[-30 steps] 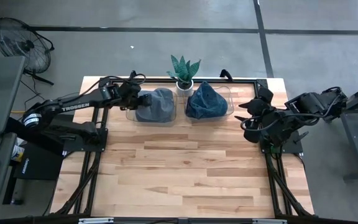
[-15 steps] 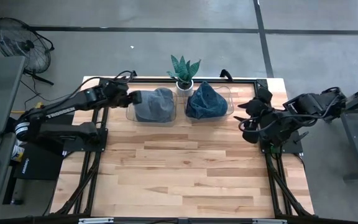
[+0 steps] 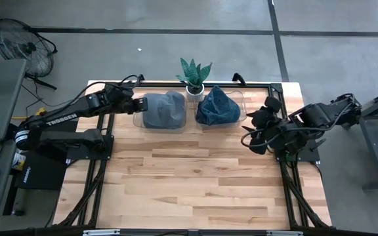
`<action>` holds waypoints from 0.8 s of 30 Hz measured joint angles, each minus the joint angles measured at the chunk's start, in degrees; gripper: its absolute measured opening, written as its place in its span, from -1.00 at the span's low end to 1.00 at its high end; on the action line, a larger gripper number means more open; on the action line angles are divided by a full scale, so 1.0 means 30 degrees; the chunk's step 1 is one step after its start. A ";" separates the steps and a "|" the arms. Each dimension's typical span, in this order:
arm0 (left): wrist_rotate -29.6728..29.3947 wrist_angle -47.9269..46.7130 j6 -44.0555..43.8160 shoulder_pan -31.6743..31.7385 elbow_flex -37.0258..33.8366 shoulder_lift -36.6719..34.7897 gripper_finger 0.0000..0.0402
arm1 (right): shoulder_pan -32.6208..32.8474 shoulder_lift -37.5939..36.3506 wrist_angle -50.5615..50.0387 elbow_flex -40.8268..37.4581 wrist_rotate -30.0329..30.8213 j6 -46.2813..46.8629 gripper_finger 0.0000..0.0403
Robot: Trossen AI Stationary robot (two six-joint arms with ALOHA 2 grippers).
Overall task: Pick & Place hat
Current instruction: Put the gray cap into the left transparent bin
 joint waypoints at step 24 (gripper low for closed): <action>-0.1304 -0.1292 0.1351 0.0004 0.0007 -0.0540 -0.34 | 0.0000 -0.0007 -0.0044 0.0000 0.0091 0.0313 0.01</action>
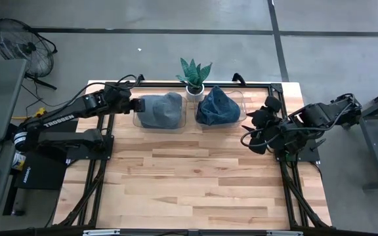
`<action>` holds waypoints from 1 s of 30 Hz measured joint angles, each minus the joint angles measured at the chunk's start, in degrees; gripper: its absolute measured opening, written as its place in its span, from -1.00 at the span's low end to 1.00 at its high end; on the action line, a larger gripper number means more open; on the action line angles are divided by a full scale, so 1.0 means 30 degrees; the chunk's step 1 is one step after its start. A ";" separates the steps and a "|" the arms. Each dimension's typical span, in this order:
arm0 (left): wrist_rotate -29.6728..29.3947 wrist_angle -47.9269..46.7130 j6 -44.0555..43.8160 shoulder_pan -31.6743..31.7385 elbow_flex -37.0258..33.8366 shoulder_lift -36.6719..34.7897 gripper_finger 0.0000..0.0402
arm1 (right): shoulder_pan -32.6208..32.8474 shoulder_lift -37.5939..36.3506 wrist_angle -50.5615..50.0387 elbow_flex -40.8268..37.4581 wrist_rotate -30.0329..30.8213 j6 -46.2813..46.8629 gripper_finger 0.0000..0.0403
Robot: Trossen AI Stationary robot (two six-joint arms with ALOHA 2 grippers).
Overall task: Pick & Place hat
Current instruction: Put the gray cap into the left transparent bin
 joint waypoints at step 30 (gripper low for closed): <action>-0.0071 0.2058 0.1626 -0.0004 -0.0007 0.3345 -1.00 | -0.0917 0.0000 0.0131 0.0000 0.0245 0.0189 0.01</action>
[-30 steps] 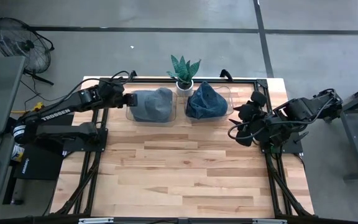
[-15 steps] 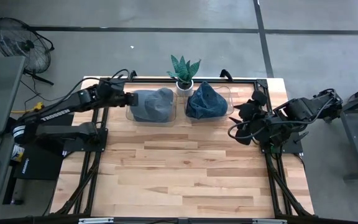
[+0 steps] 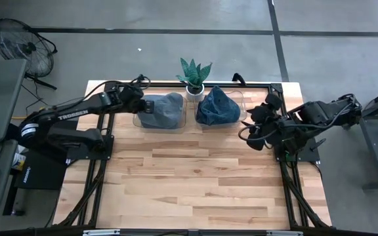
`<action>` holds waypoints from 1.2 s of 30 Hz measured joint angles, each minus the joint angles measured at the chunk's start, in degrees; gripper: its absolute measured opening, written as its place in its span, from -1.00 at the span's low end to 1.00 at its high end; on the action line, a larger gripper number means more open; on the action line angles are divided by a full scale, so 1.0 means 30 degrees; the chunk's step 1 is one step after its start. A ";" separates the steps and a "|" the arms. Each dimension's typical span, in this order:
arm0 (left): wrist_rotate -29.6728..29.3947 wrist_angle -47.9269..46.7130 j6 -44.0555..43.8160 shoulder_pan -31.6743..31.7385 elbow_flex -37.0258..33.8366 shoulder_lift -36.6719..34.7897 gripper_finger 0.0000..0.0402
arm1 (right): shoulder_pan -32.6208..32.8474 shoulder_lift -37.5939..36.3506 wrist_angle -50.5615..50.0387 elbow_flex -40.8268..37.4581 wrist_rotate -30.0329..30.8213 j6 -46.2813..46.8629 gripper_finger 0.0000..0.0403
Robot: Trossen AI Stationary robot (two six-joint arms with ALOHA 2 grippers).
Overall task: Pick & Place hat
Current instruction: Put the gray cap into the left transparent bin
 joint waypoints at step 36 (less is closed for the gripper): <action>0.2679 0.0532 -0.0147 -0.0008 0.0082 0.6411 -1.00 | -0.0687 0.0293 0.2133 0.0000 -0.0322 -0.0873 0.01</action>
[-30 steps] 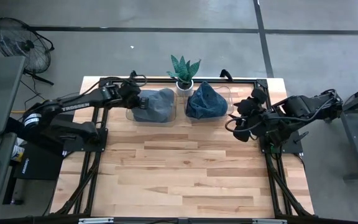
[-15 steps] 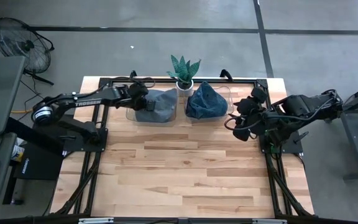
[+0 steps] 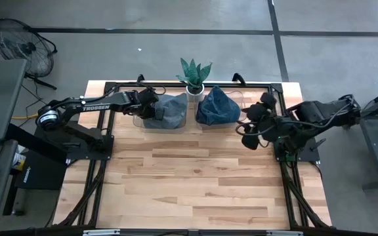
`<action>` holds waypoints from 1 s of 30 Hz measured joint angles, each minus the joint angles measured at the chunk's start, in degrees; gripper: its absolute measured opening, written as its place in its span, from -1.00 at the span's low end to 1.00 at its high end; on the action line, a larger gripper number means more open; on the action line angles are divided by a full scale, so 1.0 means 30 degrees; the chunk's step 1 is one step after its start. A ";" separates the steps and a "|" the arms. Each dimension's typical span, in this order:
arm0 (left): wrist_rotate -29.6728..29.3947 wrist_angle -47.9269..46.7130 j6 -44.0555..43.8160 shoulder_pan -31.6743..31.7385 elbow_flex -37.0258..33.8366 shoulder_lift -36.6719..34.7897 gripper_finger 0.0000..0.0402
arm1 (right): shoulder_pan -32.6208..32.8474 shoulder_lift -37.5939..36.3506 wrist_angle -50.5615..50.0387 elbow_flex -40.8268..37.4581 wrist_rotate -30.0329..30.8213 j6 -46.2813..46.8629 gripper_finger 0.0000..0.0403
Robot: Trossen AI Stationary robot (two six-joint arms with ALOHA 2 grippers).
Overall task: Pick & Place hat
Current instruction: Put the gray cap into the left transparent bin, then return to Home Position
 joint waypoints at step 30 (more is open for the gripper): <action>0.0981 -0.0536 0.3002 0.0000 -0.0133 -0.7836 -0.99 | -0.4013 0.2333 0.3774 0.0000 -0.5588 -0.2273 0.01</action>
